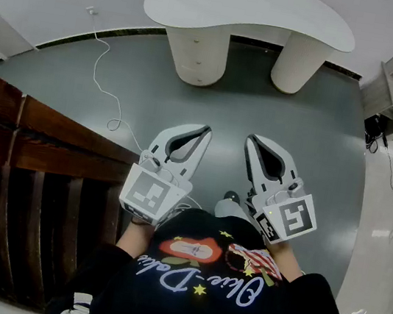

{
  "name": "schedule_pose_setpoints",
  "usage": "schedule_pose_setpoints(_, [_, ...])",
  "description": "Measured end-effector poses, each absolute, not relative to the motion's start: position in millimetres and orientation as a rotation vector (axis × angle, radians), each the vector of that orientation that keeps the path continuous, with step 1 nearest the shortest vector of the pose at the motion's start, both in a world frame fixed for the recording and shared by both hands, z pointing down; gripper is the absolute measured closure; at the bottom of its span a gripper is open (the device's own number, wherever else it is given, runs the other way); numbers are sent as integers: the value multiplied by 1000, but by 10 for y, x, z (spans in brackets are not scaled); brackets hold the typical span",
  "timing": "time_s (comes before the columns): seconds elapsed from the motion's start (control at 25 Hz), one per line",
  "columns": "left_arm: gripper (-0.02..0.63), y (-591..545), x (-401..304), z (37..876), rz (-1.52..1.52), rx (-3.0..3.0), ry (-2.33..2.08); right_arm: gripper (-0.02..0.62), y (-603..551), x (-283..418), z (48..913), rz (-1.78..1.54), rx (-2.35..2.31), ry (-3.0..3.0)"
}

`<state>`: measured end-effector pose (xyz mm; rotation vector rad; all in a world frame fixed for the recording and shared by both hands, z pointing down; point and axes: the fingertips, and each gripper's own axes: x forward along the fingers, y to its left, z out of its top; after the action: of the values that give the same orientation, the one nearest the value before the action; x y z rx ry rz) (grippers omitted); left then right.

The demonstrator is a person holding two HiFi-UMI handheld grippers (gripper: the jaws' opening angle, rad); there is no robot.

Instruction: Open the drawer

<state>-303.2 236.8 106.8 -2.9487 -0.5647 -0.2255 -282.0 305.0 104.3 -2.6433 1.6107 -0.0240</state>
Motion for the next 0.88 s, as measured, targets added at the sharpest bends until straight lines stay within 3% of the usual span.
schedule_pose_setpoints(0.88, [601,2791,-2401,1164,-256,-2968,-491,595,3655,-2069,1163,-23,-2565,1582])
